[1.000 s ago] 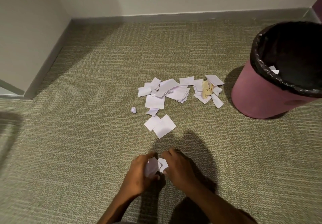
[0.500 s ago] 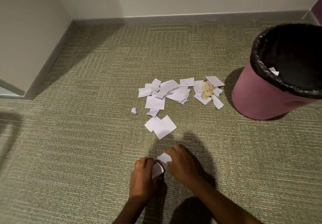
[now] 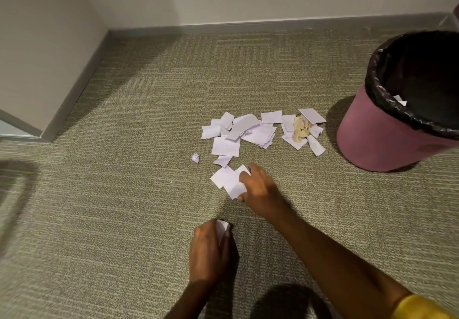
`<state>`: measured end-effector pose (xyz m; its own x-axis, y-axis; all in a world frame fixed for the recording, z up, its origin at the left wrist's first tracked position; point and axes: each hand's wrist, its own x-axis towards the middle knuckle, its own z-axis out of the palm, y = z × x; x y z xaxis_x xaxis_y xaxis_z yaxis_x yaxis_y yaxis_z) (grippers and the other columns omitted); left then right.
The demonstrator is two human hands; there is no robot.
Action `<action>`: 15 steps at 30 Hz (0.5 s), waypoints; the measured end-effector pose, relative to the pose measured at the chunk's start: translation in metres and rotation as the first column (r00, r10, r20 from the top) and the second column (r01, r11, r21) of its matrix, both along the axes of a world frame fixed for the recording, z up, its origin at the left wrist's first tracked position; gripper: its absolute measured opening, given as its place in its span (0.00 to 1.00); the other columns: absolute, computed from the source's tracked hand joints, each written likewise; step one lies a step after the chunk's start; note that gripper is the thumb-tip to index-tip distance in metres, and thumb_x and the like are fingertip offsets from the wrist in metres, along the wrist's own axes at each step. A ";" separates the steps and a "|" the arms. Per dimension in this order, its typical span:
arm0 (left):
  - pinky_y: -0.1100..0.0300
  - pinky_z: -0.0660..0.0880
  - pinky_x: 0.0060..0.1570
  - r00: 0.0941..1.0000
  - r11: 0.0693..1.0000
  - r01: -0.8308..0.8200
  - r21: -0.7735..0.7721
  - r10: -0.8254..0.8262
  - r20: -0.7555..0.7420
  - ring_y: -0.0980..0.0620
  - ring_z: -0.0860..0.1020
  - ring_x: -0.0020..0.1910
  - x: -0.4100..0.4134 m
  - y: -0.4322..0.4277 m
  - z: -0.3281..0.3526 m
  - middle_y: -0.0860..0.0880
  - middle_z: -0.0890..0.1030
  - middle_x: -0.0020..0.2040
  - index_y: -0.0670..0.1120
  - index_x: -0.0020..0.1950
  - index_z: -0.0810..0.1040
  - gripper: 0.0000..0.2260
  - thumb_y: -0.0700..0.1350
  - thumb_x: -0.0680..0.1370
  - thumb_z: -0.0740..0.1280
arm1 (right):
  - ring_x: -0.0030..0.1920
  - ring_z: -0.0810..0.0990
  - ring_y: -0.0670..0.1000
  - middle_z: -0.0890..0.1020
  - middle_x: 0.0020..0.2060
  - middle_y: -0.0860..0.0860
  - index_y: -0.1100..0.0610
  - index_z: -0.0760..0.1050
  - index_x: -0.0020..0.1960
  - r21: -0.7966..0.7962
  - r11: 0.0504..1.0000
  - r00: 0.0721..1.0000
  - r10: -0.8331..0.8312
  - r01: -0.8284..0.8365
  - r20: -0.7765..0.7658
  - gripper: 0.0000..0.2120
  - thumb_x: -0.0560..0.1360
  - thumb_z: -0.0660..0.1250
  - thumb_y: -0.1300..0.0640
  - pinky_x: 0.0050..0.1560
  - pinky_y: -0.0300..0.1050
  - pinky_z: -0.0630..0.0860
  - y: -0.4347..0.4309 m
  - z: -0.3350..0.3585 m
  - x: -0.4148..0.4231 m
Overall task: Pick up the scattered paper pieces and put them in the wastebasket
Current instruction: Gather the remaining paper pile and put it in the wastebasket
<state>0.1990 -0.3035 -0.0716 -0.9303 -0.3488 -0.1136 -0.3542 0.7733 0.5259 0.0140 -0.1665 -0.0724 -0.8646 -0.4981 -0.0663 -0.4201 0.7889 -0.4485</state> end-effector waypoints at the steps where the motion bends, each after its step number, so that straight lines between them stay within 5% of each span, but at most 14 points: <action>1: 0.53 0.71 0.46 1.000 1.000 -0.006 0.003 0.006 -0.008 0.51 0.74 0.49 -0.003 0.000 0.000 0.54 0.78 0.49 0.54 0.56 0.73 0.13 0.62 0.84 0.62 | 0.61 0.78 0.58 0.78 0.63 0.55 0.54 0.78 0.54 -0.002 1.000 1.000 -0.021 0.021 -0.001 0.23 0.64 0.85 0.54 0.52 0.55 0.82 -0.003 0.000 0.000; 9: 0.52 0.74 0.46 0.981 0.989 -0.089 0.114 0.107 -0.162 0.50 0.76 0.51 -0.089 -0.029 0.024 0.51 0.77 0.53 0.48 0.61 0.74 0.13 0.57 0.85 0.65 | 0.45 0.77 0.61 0.77 0.47 0.55 0.57 0.75 0.49 -0.279 0.927 0.967 -0.248 0.252 0.052 0.21 0.61 0.75 0.73 0.36 0.53 0.76 -0.020 -0.019 0.016; 15: 0.49 0.74 0.51 0.992 0.992 -0.123 -0.002 0.123 0.036 0.42 0.76 0.59 -0.152 -0.031 0.019 0.44 0.76 0.62 0.44 0.66 0.73 0.19 0.57 0.82 0.64 | 0.42 0.78 0.57 0.82 0.44 0.49 0.47 0.70 0.49 -0.247 0.825 0.839 -0.411 0.509 0.356 0.16 0.72 0.74 0.62 0.36 0.48 0.70 -0.012 -0.007 0.019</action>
